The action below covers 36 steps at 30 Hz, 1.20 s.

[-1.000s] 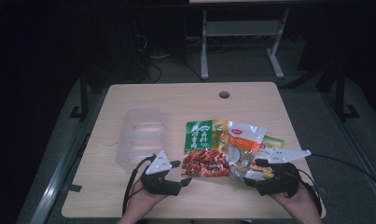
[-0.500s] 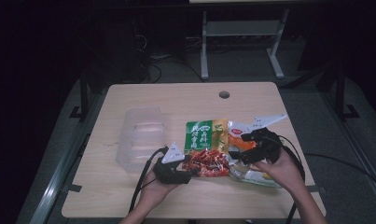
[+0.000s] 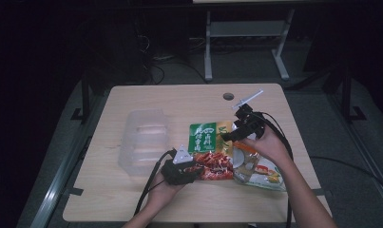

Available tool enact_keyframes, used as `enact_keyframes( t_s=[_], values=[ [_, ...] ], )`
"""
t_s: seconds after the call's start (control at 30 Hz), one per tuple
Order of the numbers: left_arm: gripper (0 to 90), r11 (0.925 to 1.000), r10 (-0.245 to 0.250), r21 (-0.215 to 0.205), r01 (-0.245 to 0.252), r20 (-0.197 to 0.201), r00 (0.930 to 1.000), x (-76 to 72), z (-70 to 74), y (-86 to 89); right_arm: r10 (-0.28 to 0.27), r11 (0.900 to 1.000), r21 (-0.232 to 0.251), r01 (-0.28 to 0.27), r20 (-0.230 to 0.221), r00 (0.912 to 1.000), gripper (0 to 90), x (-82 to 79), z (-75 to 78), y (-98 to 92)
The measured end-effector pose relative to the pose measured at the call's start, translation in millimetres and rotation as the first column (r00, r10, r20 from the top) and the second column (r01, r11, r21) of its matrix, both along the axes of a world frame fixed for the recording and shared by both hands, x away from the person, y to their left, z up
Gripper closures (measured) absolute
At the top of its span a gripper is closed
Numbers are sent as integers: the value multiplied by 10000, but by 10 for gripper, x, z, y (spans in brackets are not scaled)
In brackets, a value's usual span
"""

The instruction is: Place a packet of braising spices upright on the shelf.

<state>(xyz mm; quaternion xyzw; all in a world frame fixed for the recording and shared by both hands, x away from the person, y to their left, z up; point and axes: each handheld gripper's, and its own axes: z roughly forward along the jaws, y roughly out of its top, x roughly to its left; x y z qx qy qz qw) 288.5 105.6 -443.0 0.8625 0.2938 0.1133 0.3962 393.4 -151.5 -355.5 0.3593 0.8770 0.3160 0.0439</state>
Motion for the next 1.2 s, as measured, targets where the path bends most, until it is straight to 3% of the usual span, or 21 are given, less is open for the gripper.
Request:
enact_keyframes(
  t_s=[0.3,0.43,0.6,0.73,0.9,1.07,1.2],
  values=[
    [660,9980,-82,623,92,-161,9998,-2,-108,-65,-436,9984,-397,403,-856,9954,193,258,-247,57],
    [670,9973,-33,731,48,-200,9998,3,-147,-92,-959,9937,-690,885,-1121,9891,203,371,-394,57],
    [677,9969,-45,785,59,-186,9998,5,-154,-89,-1204,9908,-782,1107,-1328,9838,215,422,-503,62],
    [680,9955,-103,938,119,-169,9998,7,-153,-88,-1562,9853,-953,1417,-1672,9735,217,480,-602,51],
    [689,9965,-93,834,111,-225,9997,2,-164,-97,-1539,9880,-467,1474,-2064,9663,268,534,-665,25],
    [689,9958,-133,901,146,-148,9998,4,-175,-104,-1445,9895,-372,1397,-2354,9611,323,548,-704,39],
    [691,9953,-174,946,188,-157,9997,6,-179,-108,-1057,9940,-8,1090,-2524,9618,377,540,-716,40]
  ],
)
